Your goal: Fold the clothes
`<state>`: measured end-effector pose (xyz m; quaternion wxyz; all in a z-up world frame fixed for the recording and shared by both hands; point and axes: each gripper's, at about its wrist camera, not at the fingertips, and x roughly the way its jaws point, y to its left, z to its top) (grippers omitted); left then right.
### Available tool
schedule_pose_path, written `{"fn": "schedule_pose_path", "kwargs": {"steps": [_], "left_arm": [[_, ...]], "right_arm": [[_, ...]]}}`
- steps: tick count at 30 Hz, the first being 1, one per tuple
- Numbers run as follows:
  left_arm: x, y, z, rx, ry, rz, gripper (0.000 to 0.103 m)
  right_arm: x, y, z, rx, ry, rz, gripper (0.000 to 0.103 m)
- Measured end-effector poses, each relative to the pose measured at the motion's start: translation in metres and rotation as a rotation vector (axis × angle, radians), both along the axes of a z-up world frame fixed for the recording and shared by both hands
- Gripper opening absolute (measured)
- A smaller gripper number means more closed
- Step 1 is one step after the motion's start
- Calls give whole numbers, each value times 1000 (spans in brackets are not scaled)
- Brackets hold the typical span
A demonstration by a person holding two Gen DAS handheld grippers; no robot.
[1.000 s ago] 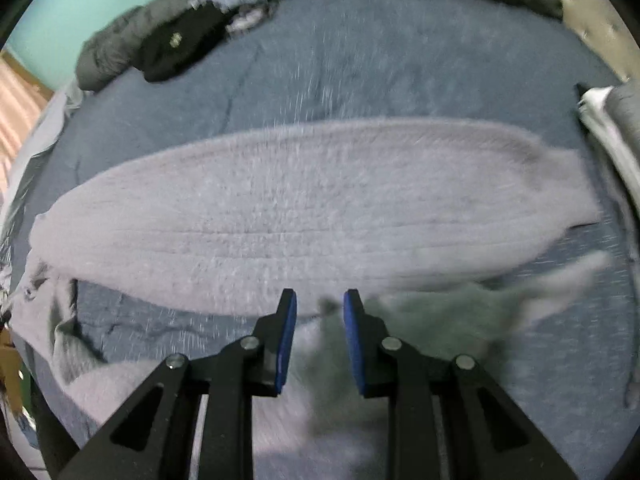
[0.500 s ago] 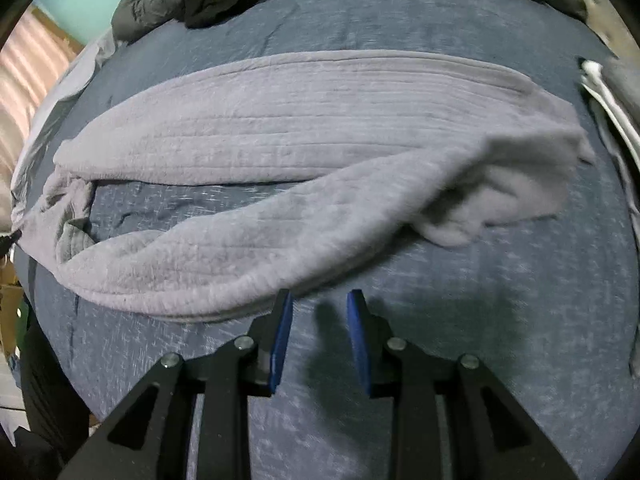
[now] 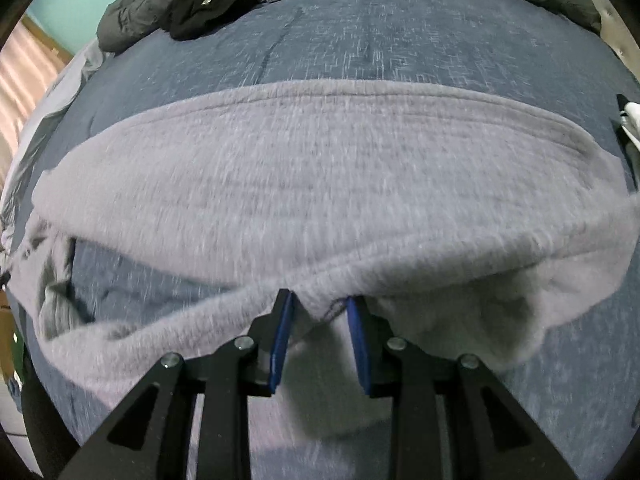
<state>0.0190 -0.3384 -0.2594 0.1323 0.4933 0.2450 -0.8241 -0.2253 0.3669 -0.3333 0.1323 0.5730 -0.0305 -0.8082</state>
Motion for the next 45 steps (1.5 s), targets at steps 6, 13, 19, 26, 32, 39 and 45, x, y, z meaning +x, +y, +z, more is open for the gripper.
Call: {"fn": "schedule_pose_path", "kwargs": {"steps": [6,13,19,26,32,39,45], "left_arm": [[1,-2,0,0,-6,0,15],[-2,-1,-1,3,0,-6,15],[-4,0,-1,1,-1,-11,15],[-5,4,-2,-22,-22,-12,15],[-6,4,-3,-27,-26,-13,15],[-7,5,-2,-25,-20,-20,15],[-4,0,-5,-9,-13,-2,14]], "right_arm": [[-27,-4,4,-71,52,-65,28],[-9,62,40,-59,144,-160,31],[13,157,41,-39,121,-412,49],[20,169,10,-155,57,-497,54],[24,153,-4,-157,40,-494,52],[32,151,7,-187,80,-478,12],[51,163,44,-189,142,-484,10]]}}
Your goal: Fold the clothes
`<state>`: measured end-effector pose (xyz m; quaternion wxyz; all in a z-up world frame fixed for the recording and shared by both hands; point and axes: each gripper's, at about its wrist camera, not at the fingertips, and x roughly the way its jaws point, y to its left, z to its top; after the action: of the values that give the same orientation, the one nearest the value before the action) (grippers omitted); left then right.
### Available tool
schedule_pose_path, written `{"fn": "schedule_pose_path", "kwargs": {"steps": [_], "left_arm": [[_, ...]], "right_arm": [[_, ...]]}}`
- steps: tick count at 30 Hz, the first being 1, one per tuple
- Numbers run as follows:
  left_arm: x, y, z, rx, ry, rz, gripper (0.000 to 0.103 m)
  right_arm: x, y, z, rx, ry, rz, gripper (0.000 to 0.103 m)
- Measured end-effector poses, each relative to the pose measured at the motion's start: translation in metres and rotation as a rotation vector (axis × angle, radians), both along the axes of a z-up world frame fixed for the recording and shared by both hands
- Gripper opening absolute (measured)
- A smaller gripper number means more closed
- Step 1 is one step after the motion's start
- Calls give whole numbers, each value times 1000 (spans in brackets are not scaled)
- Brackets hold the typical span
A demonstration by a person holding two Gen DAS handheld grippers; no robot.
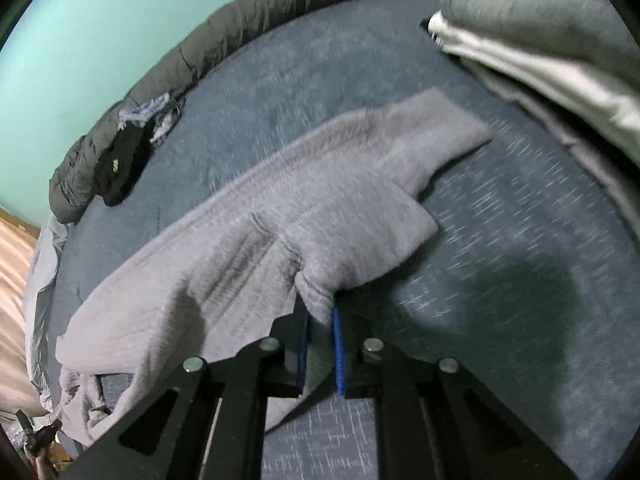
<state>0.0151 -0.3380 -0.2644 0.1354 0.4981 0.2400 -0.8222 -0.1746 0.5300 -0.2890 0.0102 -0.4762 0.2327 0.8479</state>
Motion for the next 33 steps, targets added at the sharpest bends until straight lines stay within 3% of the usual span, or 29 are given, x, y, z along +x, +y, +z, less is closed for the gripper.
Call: {"fn": "schedule_pose_path", "kwargs": {"steps": [16,21,33], "left_arm": [[16,-13,18,35,66,-3,14],[23,-15,19,48,66,-10,14],[33,-17,-9,65,23,1,13]], "right_arm": [[69,37,82,102,36,-19,9],[88,48,73,130,-17,-30,9],[128,57,3,118,-141,-52,10]]}}
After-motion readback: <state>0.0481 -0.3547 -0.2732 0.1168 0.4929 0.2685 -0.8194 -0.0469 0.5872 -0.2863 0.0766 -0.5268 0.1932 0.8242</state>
